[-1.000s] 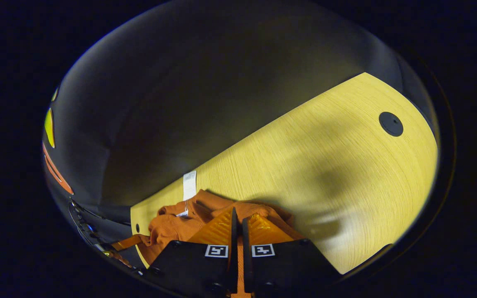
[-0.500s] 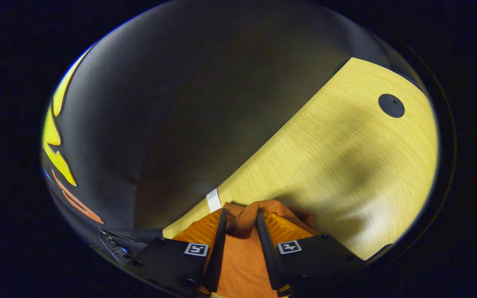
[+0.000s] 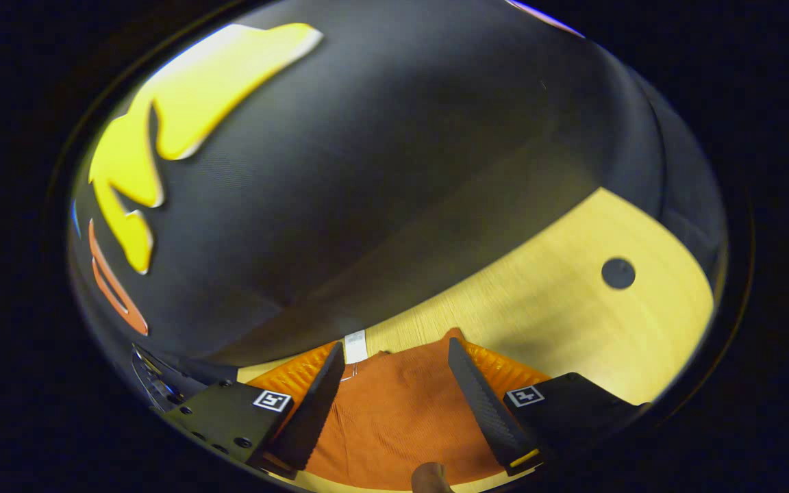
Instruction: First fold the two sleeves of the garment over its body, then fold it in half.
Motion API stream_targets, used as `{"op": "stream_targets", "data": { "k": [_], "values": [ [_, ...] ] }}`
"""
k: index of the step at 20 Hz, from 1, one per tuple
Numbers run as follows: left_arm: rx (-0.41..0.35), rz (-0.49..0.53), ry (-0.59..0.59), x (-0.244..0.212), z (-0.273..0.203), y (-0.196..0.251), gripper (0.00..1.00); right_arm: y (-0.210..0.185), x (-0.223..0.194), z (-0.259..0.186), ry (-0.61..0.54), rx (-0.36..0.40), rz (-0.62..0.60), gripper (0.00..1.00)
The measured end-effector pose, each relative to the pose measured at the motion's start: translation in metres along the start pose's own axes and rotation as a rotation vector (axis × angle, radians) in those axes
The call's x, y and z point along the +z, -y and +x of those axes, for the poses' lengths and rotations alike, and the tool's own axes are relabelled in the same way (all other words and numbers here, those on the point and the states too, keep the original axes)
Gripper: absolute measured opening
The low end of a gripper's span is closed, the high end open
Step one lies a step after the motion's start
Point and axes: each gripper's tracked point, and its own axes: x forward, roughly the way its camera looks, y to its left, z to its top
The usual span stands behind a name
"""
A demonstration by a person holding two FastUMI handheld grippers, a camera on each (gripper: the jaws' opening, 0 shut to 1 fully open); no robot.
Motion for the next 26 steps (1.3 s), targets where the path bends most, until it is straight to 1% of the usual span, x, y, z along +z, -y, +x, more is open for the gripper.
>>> {"op": "stream_targets", "data": {
  "k": [1,2,3,4,5,6,8,9,10,11,12,13,15,17,19,22,23,26],
  "values": [
    [0.014,0.015,0.025,0.009,-0.015,0.003,0.79,-0.008,0.007,-0.016,0.034,-0.009,-0.069,0.93],
    [0.027,0.034,0.045,0.016,-0.031,0.005,0.79,-0.010,0.014,-0.033,0.066,-0.035,-0.137,0.98],
    [0.027,0.043,0.069,0.021,-0.052,0.013,0.81,-0.016,0.022,-0.052,0.103,-0.049,-0.191,0.98],
    [0.049,0.071,0.111,0.029,-0.075,0.017,0.87,-0.025,0.028,-0.071,0.139,-0.047,-0.233,0.93],
    [0.068,0.117,0.147,0.035,-0.097,0.019,0.88,-0.034,0.033,-0.091,0.173,-0.046,-0.265,0.98],
    [0.094,0.183,0.205,0.041,-0.122,0.021,0.99,-0.042,0.035,-0.111,0.203,-0.051,-0.295,0.98],
    [0.107,0.279,0.285,0.046,-0.164,0.037,0.99,-0.049,0.040,-0.149,0.267,-0.060,-0.342,0.98],
    [0.103,0.302,0.312,0.043,-0.182,0.049,0.99,-0.049,0.041,-0.172,0.289,-0.072,-0.365,0.93],
    [0.098,0.322,0.333,0.039,-0.201,0.060,0.98,-0.047,0.044,-0.198,0.326,-0.084,-0.372,0.93],
    [0.105,0.341,0.352,0.033,-0.221,0.064,0.98,-0.048,0.046,-0.219,0.361,-0.096,-0.381,0.98],
    [0.115,0.360,0.381,0.028,-0.239,0.068,0.98,-0.042,0.043,-0.237,0.389,-0.110,-0.394,0.93],
    [0.135,0.374,0.398,0.023,-0.255,0.068,0.98,-0.037,0.039,-0.256,0.413,-0.118,-0.415,0.98],
    [0.174,0.391,0.410,0.004,-0.283,0.069,0.98,-0.027,0.031,-0.290,0.458,-0.132,-0.461,0.97],
    [0.168,0.396,0.417,-0.011,-0.307,0.076,0.98,-0.016,0.012,-0.321,0.454,-0.150,-0.491,0.96],
    [0.171,0.399,0.428,-0.021,-0.328,0.081,0.98,-0.016,-0.009,-0.348,0.440,-0.129,-0.493,0.97],
    [0.163,0.427,0.444,-0.034,-0.352,0.093,0.98,-0.010,-0.034,-0.366,0.465,-0.148,-0.506,0.96],
    [0.166,0.435,0.448,-0.038,-0.357,0.095,0.98,-0.012,-0.046,-0.371,0.451,-0.146,-0.505,0.96],
    [0.166,0.412,0.439,-0.059,-0.370,0.100,0.98,-0.025,-0.075,-0.380,0.426,-0.116,-0.510,0.96]
  ]
}}
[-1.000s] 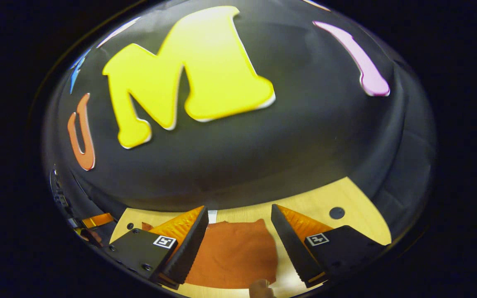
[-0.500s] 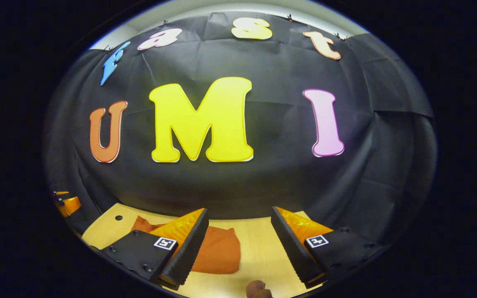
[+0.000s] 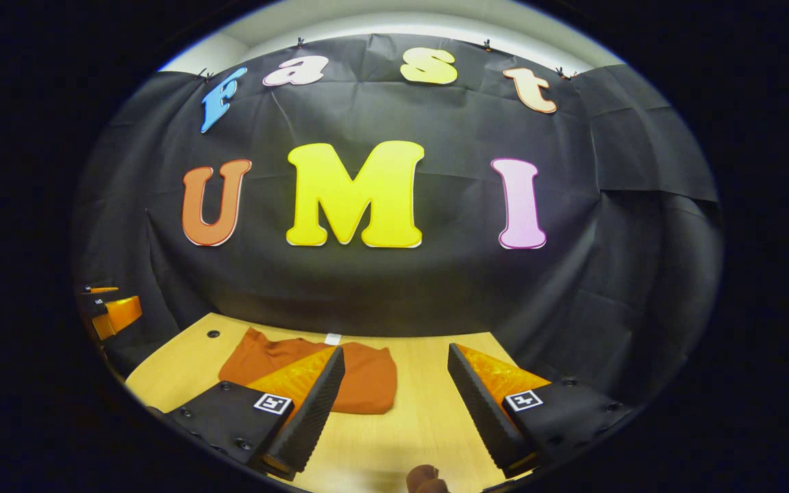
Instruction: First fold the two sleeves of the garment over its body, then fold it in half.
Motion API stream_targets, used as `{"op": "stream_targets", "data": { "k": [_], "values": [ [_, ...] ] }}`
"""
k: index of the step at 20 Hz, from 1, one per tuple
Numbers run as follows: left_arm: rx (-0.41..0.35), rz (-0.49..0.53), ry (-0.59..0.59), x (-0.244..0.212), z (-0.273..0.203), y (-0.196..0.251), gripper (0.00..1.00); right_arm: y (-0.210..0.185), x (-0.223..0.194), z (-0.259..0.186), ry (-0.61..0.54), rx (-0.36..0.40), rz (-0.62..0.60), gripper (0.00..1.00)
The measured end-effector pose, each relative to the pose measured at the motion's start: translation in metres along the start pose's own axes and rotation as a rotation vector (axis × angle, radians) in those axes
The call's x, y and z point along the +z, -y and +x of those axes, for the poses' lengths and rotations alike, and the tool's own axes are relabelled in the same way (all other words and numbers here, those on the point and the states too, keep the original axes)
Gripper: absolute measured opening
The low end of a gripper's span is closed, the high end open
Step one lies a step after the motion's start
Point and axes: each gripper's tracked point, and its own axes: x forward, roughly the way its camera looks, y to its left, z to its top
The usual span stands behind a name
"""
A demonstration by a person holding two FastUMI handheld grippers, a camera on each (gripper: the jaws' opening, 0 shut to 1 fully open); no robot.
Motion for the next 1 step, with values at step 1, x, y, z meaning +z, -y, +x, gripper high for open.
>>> {"op": "stream_targets", "data": {
  "k": [1],
  "values": [
    [-0.004,-0.013,-0.001,-0.0038,-0.0055,0.0029,0.98,-0.0025,0.0018,-0.0039,0.011,0.002,-0.011,0.96]
  ]
}}
